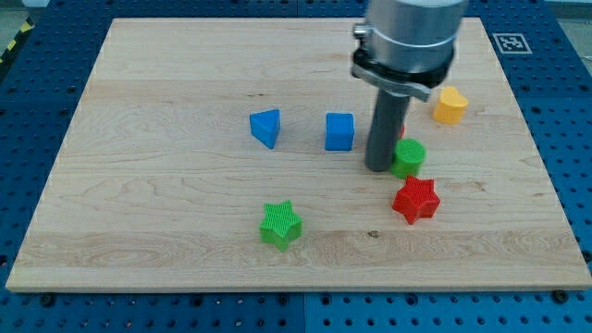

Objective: Place the green circle to the bottom of the heart

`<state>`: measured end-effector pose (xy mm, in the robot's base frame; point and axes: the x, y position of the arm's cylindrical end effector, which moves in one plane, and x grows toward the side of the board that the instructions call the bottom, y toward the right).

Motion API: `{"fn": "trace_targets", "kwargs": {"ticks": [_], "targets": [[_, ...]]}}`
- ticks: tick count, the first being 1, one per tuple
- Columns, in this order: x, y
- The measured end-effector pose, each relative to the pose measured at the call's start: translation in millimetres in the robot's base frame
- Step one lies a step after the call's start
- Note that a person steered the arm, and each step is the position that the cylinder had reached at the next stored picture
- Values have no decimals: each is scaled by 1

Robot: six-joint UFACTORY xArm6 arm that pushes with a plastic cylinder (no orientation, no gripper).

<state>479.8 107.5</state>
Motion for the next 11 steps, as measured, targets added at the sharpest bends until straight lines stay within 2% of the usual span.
{"fn": "trace_targets", "kwargs": {"ticks": [6, 9, 11], "targets": [[19, 121], [25, 206], [5, 197]]}}
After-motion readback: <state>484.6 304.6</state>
